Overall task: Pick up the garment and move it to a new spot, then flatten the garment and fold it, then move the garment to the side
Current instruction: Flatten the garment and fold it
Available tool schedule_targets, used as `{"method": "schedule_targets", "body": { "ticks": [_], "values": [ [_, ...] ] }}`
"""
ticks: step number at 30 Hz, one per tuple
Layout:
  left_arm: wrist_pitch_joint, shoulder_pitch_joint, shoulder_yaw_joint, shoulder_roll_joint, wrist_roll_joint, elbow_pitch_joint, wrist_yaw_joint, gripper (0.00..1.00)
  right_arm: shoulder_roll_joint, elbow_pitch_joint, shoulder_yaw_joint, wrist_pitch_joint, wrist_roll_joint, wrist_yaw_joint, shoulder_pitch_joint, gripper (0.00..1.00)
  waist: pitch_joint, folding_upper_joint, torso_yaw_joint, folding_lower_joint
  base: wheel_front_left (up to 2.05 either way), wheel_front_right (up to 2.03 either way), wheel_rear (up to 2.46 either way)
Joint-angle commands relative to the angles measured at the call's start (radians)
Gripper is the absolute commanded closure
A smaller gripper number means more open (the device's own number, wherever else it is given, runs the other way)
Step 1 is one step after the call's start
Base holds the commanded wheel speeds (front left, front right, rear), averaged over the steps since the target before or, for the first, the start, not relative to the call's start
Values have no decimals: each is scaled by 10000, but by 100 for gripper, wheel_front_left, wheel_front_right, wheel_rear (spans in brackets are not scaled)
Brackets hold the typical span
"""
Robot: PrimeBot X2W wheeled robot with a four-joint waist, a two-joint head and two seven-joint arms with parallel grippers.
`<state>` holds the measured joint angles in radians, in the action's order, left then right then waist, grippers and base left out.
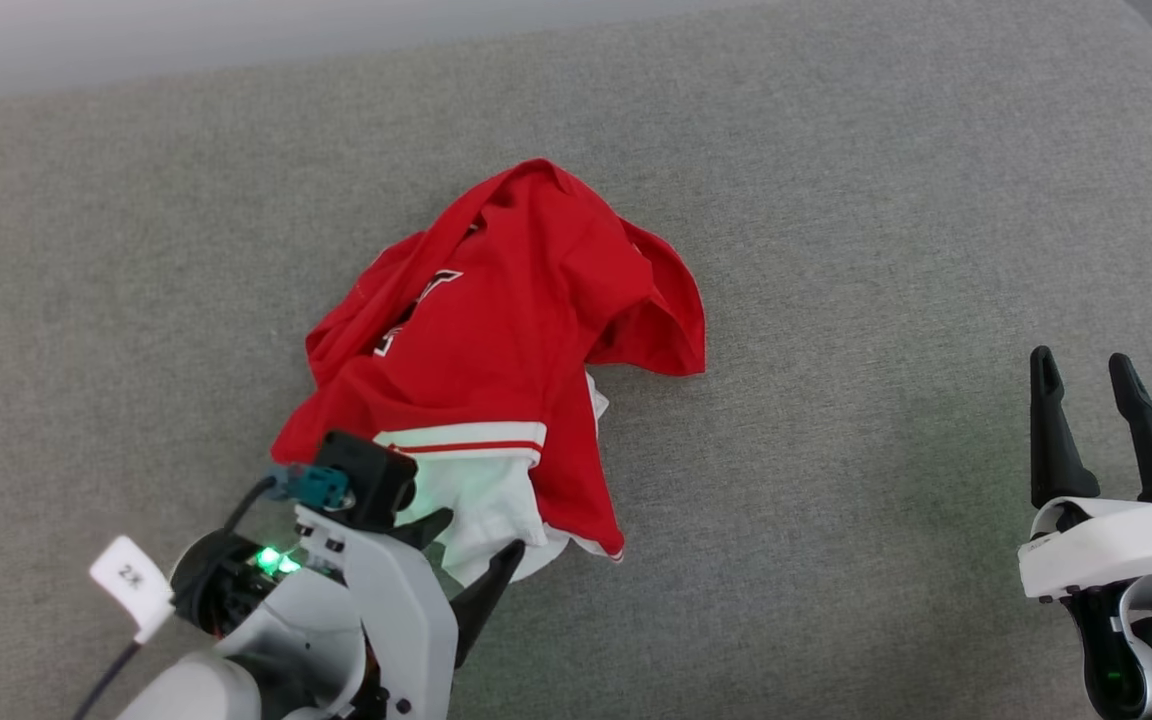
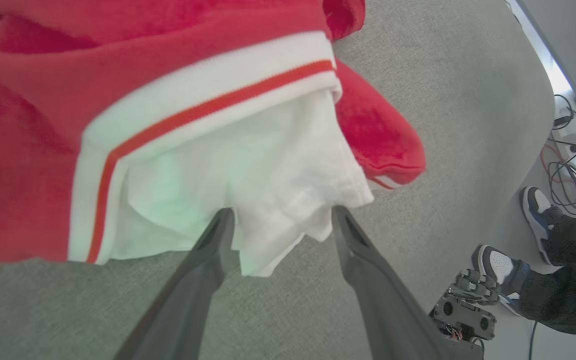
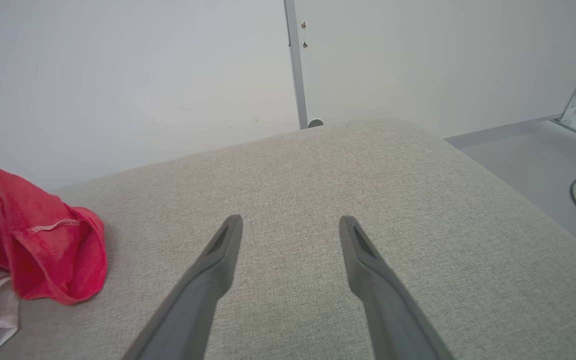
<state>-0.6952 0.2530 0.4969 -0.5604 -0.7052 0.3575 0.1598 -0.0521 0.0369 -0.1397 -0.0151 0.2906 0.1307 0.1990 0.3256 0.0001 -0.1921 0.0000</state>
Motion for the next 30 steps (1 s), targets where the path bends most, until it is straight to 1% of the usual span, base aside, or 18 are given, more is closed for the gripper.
{"method": "schedule_targets", "body": {
  "ticks": [1,6,7,8,9,14,22,26,30],
  "values": [
    [25,85,49,-12,151,-74,45,0,29,20,31,-48,24,1,76,0,-5,-1,-1,0,0,0,0],
    [164,164,215,130,241,-442,-43,0,28,91,46,-47,36,1,133,0,-36,-1,28,0,0,0,0],
    [242,193,193,183,207,-496,-63,50,28,93,42,-46,19,1,141,0,-42,-1,36,0,0,0,0],
    [333,245,168,218,195,-544,-116,90,28,93,47,-42,0,1,145,0,-46,-1,40,0,0,0,0],
    [426,272,144,249,206,-598,-123,100,28,96,42,-40,-7,1,140,0,-56,-1,52,0,0,0,0],
    [640,348,55,180,194,-765,-269,100,27,96,-8,-3,-45,1,63,0,-138,-1,126,0,0,0,0],
    [823,162,-436,-132,97,-533,-34,100,28,134,-164,119,-191,1,-197,0,-574,-1,353,0,0,0,0],
    [937,-23,-909,-437,-15,-295,166,100,26,35,-274,246,-302,1,-408,0,-904,-1,587,0,0,0,0],
    [1038,-168,-1441,-869,-29,-79,342,100,25,-97,-380,424,-426,1,-648,0,-1235,-1,920,0,0,0,0]
  ]
}}
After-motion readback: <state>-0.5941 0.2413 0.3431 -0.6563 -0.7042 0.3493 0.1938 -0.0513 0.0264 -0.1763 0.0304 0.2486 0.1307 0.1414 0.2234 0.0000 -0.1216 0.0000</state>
